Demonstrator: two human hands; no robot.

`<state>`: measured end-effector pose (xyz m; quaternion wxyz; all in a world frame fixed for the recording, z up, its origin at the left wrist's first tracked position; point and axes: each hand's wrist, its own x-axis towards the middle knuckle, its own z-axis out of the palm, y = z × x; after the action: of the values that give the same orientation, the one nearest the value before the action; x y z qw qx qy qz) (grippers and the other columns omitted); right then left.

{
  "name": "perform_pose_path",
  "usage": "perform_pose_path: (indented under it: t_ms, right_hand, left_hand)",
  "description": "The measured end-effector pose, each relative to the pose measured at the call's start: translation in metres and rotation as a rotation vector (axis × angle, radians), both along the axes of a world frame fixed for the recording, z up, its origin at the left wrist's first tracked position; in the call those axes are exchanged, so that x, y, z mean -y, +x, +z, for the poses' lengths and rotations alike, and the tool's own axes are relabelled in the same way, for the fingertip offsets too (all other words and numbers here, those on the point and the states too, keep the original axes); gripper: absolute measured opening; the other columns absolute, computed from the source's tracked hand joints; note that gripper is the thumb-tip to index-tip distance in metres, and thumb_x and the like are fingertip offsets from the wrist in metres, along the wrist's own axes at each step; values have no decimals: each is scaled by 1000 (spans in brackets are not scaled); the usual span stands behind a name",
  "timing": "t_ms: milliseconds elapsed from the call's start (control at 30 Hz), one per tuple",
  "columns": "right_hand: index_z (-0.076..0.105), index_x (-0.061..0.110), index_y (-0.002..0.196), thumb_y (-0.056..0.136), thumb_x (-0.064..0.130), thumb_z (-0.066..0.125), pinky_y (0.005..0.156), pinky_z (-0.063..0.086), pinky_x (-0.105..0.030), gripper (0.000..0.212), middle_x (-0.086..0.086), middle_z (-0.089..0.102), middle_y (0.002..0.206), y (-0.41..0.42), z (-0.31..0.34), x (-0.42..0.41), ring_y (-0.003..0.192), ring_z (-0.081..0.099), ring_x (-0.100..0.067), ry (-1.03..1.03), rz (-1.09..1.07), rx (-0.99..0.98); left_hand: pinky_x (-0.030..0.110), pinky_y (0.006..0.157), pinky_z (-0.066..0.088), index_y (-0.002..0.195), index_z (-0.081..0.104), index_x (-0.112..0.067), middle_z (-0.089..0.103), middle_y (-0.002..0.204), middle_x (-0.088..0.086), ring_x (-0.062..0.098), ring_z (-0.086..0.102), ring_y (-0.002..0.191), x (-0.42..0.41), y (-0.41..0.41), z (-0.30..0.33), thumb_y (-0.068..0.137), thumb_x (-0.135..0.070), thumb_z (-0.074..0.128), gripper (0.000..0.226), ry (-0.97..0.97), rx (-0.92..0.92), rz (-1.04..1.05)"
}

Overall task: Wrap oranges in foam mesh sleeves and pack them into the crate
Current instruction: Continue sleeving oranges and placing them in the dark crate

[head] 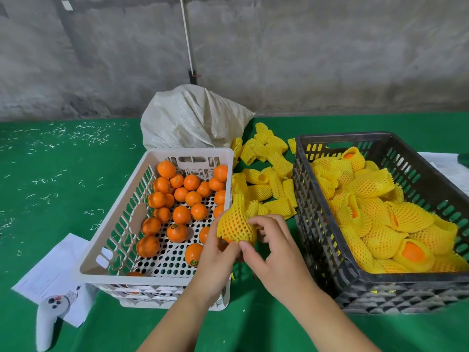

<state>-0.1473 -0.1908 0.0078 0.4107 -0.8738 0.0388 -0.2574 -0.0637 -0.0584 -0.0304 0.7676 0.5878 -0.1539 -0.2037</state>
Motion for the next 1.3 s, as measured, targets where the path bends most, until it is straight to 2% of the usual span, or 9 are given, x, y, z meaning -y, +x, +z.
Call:
perform_pose_path:
  t_ms: [133,267,400,567,667,867,1000,1133,1300]
  right_hand:
    - [61,17,129,97,22,65,92,54,-34,33,8,51,128,3,-6,2,113,55,-7,-29,-16,18]
    - [57,20,139,92,19,68,103,45,-19,48,10,45,134,7,-3,7,126,49,-6,-57,31,24]
    - [70,10,123,90,1,70,88,54,-25,34,0,59,116,13,0,8,108,60,-12,-131,-86,169]
    - [73,7,111,88,0,68,82,56,-26,24,-2,63,108,13,-3,-3,97,64,-15,-201,-35,221]
    - [66,16,123,90,7,72,85,54,-26,35,8,59,113,6,-8,-11,101,60,-7,-33,26,59]
    - [43,51,136,77,64,71,84,55,-19,66,22,62,124,8,2,-21,111,64,2,852,68,-194]
    - [50,42,138,85,34,82,86,58,-25,63,17,69,119,14,2,-21,104,68,2,888,-6,-241]
    - [49,39,142,75,41,88,97,57,-35,78,16,69,123,13,-1,-8,113,68,-6,1018,-22,-210]
    - [43,43,146,60,52,87,107,50,-50,97,8,60,141,12,2,1,127,61,-17,1093,-124,-159]
  left_hand:
    - [40,81,60,158,33,-45,71,121,19,33,71,95,-10,5,-3,92,-7,67,83,25,-20,-149]
    - [30,55,53,149,51,-34,66,92,14,22,57,62,-4,4,-3,94,-21,74,61,41,29,-77]
    - [28,51,51,130,63,-35,68,82,4,18,60,58,-1,1,-2,90,-41,77,43,100,39,12]
    - [29,53,51,128,59,-22,71,85,10,18,62,63,5,1,-2,91,-15,66,38,43,-42,126]
    - [30,54,51,123,56,-12,69,82,9,17,61,65,3,0,-2,90,-8,60,33,-3,-59,158]
    - [26,64,60,128,46,-25,73,103,-14,8,73,83,0,-8,4,88,-3,75,55,162,172,108]
    - [29,82,60,134,45,-35,70,119,-15,13,72,105,1,-9,3,86,5,78,71,249,249,8]
    - [27,90,58,148,48,-34,67,131,-18,11,69,114,1,-11,4,92,7,65,71,252,328,-51]
    - [28,74,56,150,47,-39,73,103,-5,11,65,79,3,-10,3,98,-9,67,64,239,294,-127]
